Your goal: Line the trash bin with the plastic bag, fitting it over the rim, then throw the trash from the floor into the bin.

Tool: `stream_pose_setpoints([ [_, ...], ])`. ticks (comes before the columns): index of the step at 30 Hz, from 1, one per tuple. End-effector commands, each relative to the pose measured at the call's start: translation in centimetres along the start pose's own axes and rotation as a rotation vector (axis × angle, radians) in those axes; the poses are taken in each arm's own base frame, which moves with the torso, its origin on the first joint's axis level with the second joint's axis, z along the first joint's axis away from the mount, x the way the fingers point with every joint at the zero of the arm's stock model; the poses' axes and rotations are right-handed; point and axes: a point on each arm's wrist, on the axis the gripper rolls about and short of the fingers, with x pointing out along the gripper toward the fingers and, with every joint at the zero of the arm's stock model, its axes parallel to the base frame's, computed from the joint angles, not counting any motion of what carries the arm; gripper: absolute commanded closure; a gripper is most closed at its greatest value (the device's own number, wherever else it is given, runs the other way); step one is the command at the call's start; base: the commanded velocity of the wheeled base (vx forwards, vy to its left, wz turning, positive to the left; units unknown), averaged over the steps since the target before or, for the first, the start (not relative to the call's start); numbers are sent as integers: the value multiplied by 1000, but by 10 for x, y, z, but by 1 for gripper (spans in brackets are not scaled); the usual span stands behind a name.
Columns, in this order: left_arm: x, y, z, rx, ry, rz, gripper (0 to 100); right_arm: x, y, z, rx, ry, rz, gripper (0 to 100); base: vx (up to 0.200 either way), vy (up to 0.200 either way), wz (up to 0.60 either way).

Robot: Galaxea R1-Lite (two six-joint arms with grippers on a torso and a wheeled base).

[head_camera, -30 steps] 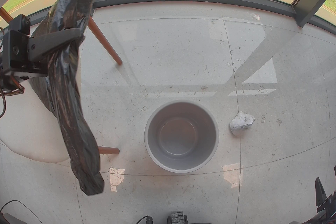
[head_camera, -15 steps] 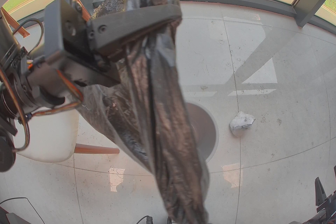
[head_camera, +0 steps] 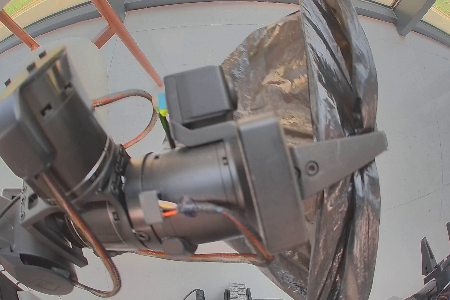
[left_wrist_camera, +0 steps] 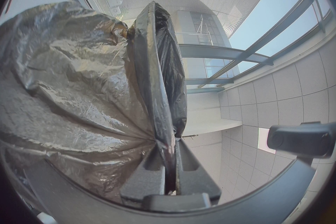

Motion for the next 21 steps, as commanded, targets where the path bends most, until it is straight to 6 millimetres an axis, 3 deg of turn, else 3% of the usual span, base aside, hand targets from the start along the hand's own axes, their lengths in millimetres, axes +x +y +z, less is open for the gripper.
stream_pose_setpoints([
  [1,9,13,-8,-16,34,20,100,1,0,-5,0,18,-2,0,0,0,0],
  [9,8,20,-7,-18,45,22,100,1,0,-5,0,14,-1,0,0,0,0],
  [16,2,44,3,-15,24,85,100,1,0,-5,0,14,-1,0,0,0,0],
  [21,-21,66,18,-7,15,126,100,1,0,-5,0,14,0,0,0,0,0],
])
